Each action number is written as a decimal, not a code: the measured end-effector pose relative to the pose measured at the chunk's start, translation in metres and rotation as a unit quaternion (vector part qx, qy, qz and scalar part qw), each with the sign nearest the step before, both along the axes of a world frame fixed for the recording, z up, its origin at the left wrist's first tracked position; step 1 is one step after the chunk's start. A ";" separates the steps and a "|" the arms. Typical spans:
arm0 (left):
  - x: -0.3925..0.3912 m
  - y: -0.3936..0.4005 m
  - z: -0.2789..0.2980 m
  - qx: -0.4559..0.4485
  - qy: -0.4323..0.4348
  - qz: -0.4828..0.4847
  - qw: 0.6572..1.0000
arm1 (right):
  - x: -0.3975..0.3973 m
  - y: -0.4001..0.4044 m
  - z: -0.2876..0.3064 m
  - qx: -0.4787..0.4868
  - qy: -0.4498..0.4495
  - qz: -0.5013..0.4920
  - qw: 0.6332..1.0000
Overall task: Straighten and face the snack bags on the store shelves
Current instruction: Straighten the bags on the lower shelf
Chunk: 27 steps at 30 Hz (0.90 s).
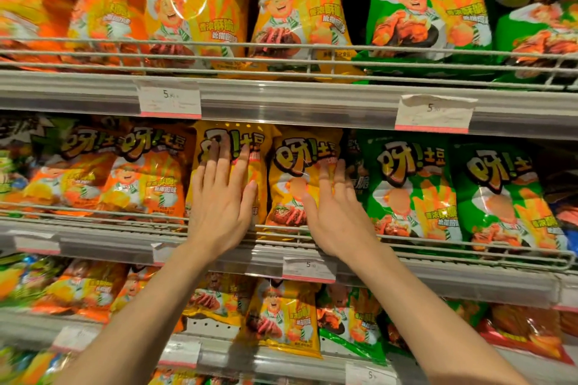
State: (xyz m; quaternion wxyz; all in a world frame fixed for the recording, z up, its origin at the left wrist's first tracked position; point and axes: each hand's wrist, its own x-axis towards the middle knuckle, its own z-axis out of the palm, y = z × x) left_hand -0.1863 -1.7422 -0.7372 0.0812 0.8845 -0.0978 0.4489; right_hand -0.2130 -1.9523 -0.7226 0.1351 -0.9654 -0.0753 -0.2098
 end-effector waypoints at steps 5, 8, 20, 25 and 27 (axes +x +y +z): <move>0.001 0.000 0.001 0.005 0.021 0.005 1.000 | 0.002 -0.003 0.005 0.043 0.030 0.025 0.998; -0.004 0.000 0.002 0.001 0.019 0.009 1.000 | -0.013 -0.020 0.016 0.091 -0.005 0.072 0.993; -0.013 -0.093 0.018 -0.015 0.095 -0.106 0.990 | -0.024 -0.109 0.002 0.000 -0.061 -0.143 0.988; -0.003 -0.097 0.006 -0.023 0.127 -0.112 0.985 | -0.020 -0.102 0.006 0.027 -0.086 -0.125 0.988; -0.002 -0.095 0.005 -0.031 0.123 -0.122 0.984 | -0.019 -0.099 0.004 0.028 -0.090 -0.104 0.990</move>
